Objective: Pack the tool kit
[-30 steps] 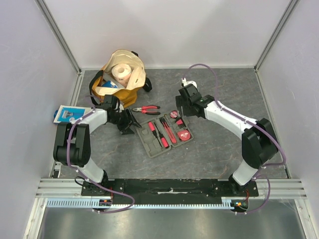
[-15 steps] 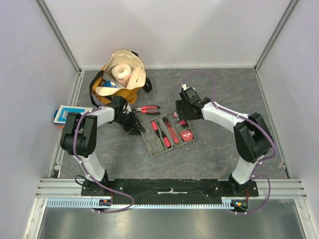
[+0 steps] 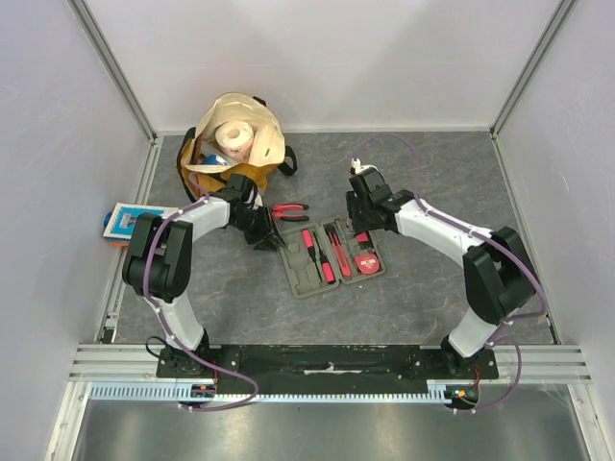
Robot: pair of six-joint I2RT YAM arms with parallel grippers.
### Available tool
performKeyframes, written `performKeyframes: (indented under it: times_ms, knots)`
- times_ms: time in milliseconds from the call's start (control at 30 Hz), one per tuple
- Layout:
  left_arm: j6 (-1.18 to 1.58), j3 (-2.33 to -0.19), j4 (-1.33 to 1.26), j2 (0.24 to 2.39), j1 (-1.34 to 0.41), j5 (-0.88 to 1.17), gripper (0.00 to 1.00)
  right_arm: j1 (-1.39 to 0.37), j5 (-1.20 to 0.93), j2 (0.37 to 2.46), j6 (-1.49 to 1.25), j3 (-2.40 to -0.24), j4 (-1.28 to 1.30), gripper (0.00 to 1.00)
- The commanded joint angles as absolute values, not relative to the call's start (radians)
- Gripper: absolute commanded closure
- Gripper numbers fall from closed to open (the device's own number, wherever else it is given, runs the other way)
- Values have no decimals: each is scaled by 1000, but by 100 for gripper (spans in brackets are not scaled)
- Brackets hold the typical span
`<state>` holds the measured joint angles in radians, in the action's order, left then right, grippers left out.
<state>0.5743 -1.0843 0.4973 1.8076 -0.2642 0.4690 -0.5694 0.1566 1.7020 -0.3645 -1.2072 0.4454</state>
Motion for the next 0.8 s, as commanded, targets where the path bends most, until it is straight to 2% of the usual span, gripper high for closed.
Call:
performKeyframes:
  times_ms: [0,133,367,767]
  knots:
    - [529,-1072,497,1726,-264,405,59,-597,109,1605,-345,-1129,463,58]
    - [534,-1057,497,1695,-265,397,58,-610,91,1582,-347,-1085,520,64]
    - [535,-1032,497,1643,-265,382,55,-641,77,1588,-365,-1017,538,69]
    - [541,-1012,495,1621,-265,380,55,-657,81,1643,-406,-934,534,82]
